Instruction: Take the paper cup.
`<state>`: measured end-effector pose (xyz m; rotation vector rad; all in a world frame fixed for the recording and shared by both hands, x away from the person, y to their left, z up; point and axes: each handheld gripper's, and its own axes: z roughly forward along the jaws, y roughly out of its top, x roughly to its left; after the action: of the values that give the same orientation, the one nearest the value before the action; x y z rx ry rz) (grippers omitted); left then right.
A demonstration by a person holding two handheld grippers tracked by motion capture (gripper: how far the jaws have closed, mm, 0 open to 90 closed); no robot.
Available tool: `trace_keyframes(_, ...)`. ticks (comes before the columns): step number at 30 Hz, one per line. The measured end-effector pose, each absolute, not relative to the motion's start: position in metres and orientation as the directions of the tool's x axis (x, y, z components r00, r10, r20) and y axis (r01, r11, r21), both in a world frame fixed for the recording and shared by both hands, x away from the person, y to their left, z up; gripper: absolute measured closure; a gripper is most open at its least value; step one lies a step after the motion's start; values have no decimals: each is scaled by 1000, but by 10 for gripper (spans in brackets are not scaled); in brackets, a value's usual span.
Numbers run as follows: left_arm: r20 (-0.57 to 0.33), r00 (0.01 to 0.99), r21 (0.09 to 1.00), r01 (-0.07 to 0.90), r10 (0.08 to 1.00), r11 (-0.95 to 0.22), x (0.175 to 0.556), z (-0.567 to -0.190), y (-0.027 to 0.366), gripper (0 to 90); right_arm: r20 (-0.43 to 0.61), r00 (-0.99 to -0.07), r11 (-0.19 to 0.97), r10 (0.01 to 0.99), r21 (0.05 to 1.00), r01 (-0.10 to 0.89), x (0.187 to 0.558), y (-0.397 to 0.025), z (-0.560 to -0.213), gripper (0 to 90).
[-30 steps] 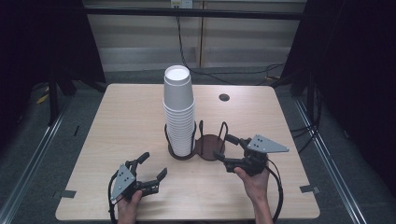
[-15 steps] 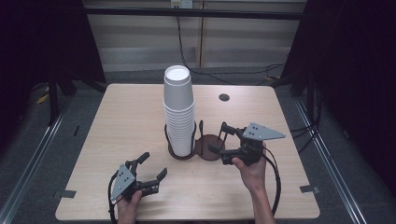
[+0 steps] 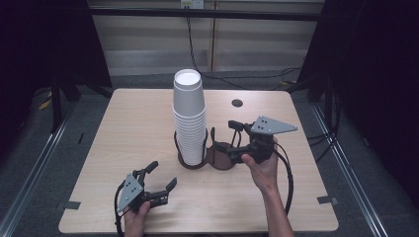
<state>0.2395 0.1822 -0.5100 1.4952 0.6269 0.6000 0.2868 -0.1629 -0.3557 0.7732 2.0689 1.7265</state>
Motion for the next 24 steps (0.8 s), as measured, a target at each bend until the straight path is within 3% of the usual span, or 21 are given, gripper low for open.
trace_keyframes(24,-7,717,1000,14,698,-5,239,-510,183,157,26,-832,216,553,961,174,319,-137,-290,189)
